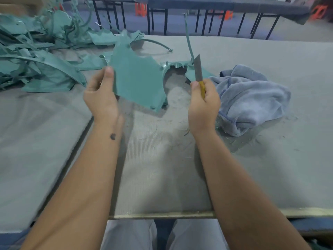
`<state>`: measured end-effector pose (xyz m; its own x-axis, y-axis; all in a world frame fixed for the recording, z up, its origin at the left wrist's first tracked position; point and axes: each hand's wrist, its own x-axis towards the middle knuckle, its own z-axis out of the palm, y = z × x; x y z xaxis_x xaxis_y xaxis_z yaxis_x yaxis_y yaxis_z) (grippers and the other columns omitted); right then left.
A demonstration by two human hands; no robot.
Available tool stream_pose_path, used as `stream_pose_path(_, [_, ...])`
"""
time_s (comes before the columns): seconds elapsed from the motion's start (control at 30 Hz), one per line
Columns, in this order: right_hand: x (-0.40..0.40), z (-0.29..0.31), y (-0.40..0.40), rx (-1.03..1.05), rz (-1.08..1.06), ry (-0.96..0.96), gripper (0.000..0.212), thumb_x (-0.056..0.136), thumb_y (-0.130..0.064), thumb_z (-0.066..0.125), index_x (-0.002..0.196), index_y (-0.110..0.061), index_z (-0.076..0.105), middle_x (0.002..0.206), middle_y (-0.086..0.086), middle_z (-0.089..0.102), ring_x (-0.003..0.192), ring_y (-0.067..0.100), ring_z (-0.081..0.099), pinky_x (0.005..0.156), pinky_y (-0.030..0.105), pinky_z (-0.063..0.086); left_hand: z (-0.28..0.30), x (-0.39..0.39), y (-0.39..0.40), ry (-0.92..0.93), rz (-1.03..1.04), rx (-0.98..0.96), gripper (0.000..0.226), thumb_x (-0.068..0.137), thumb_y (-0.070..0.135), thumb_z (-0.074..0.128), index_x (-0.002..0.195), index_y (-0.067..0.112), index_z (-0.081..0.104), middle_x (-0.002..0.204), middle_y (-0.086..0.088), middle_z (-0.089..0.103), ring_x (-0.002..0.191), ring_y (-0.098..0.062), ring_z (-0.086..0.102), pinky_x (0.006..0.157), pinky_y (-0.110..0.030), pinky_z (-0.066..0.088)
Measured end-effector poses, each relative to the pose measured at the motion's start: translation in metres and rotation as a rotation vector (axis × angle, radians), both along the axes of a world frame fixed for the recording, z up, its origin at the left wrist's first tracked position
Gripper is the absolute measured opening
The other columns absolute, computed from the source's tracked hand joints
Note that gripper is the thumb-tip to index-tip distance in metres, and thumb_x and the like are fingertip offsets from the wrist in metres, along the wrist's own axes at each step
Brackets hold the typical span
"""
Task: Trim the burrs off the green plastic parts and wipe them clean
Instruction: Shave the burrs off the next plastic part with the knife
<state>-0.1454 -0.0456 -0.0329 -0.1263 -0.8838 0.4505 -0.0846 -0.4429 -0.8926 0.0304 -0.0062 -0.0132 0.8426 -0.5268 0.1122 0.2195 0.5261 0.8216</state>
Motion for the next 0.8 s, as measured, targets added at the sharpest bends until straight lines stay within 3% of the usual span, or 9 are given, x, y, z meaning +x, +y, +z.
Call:
stream_pose_path(0.13, [0.000, 0.004, -0.004, 0.069, -0.058, -0.087, 0.025, 0.098, -0.019, 0.048, 0.075, -0.026, 0.044, 0.063, -0.015, 0.039, 0.052, 0.000, 0.034, 0.052, 0.013, 0.032, -0.008, 0.017, 0.002, 0.320, -0.393, -0.006, 0.021, 0.094, 0.026, 0.062, 0.086, 0.014, 0.076, 0.100, -0.007, 0.075, 0.092, -0.024, 0.072, 0.080, -0.041, 0.058])
stream_pose_path(0.3, [-0.011, 0.005, -0.009, -0.056, -0.166, -0.056, 0.018, 0.101, -0.018, 0.035, 0.085, -0.013, 0.043, 0.080, -0.001, 0.045, 0.071, 0.005, 0.042, 0.069, 0.019, 0.040, -0.019, 0.033, 0.014, 0.063, -0.761, 0.398, 0.027, 0.077, 0.042, 0.071, 0.078, 0.017, 0.080, 0.087, -0.006, 0.076, 0.073, -0.025, 0.074, 0.060, -0.036, 0.058])
stream_pose_path(0.37, [-0.017, 0.006, -0.011, -0.142, -0.218, 0.122, 0.015, 0.097, -0.015, 0.037, 0.084, -0.012, 0.043, 0.085, 0.005, 0.049, 0.081, 0.020, 0.045, 0.075, 0.039, 0.041, -0.017, 0.034, 0.016, 0.033, -0.838, 0.453, 0.026, 0.069, 0.042, 0.074, 0.074, 0.017, 0.080, 0.083, -0.005, 0.076, 0.071, -0.024, 0.073, 0.059, -0.035, 0.058])
stream_pose_path(0.47, [-0.021, 0.004, -0.013, -0.185, -0.174, 0.365, 0.012, 0.096, -0.018, 0.041, 0.085, -0.015, 0.046, 0.097, -0.002, 0.063, 0.093, 0.020, 0.051, 0.085, 0.036, 0.037, -0.016, 0.032, 0.015, 0.019, -0.859, 0.433, 0.025, 0.071, 0.039, 0.070, 0.071, 0.015, 0.080, 0.079, -0.005, 0.076, 0.069, -0.021, 0.073, 0.058, -0.032, 0.058])
stream_pose_path(0.53, [-0.023, 0.003, -0.011, -0.109, 0.009, 0.345, 0.015, 0.097, -0.022, 0.045, 0.083, -0.022, 0.040, 0.077, -0.019, 0.055, 0.078, 0.008, 0.048, 0.081, 0.027, 0.039, -0.017, 0.032, 0.019, 0.058, -0.896, 0.361, 0.027, 0.073, 0.040, 0.069, 0.077, 0.016, 0.080, 0.084, -0.005, 0.076, 0.075, -0.022, 0.074, 0.062, -0.033, 0.058])
stream_pose_path(0.6, [-0.024, 0.002, -0.012, -0.016, 0.165, 0.257, 0.017, 0.098, -0.022, 0.047, 0.083, -0.025, 0.039, 0.073, -0.018, 0.043, 0.068, 0.001, 0.040, 0.068, 0.015, 0.036, -0.018, 0.035, 0.023, 0.113, -0.977, 0.218, 0.039, 0.073, 0.047, 0.068, 0.096, 0.017, 0.078, 0.102, -0.007, 0.074, 0.091, -0.026, 0.072, 0.075, -0.039, 0.058])
stream_pose_path(0.67, [-0.024, 0.004, -0.011, 0.009, 0.161, 0.200, 0.016, 0.101, -0.021, 0.045, 0.086, -0.025, 0.042, 0.077, -0.013, 0.041, 0.066, -0.002, 0.037, 0.063, 0.012, 0.034, -0.020, 0.038, 0.024, 0.278, -0.987, -0.049, 0.059, 0.083, 0.058, 0.056, 0.116, 0.011, 0.069, 0.121, -0.013, 0.066, 0.111, -0.032, 0.063, 0.093, -0.047, 0.051])
stream_pose_path(0.73, [-0.021, 0.006, -0.012, 0.020, 0.111, 0.152, 0.022, 0.104, -0.021, 0.040, 0.083, -0.020, 0.045, 0.073, -0.011, 0.040, 0.059, -0.004, 0.035, 0.058, 0.012, 0.032, -0.019, 0.039, 0.022, 0.530, -0.970, -0.398, 0.074, 0.094, 0.061, 0.036, 0.118, -0.002, 0.065, 0.123, -0.024, 0.063, 0.119, -0.037, 0.057, 0.103, -0.050, 0.044])
stream_pose_path(0.8, [-0.019, 0.006, -0.014, 0.063, 0.053, 0.155, 0.031, 0.106, -0.023, 0.035, 0.075, -0.018, 0.041, 0.068, -0.009, 0.036, 0.052, -0.003, 0.033, 0.052, 0.012, 0.031, -0.016, 0.033, 0.020, 0.691, -1.029, -0.570, 0.081, 0.098, 0.058, 0.025, 0.118, -0.011, 0.060, 0.121, -0.032, 0.060, 0.124, -0.039, 0.052, 0.106, -0.049, 0.036])
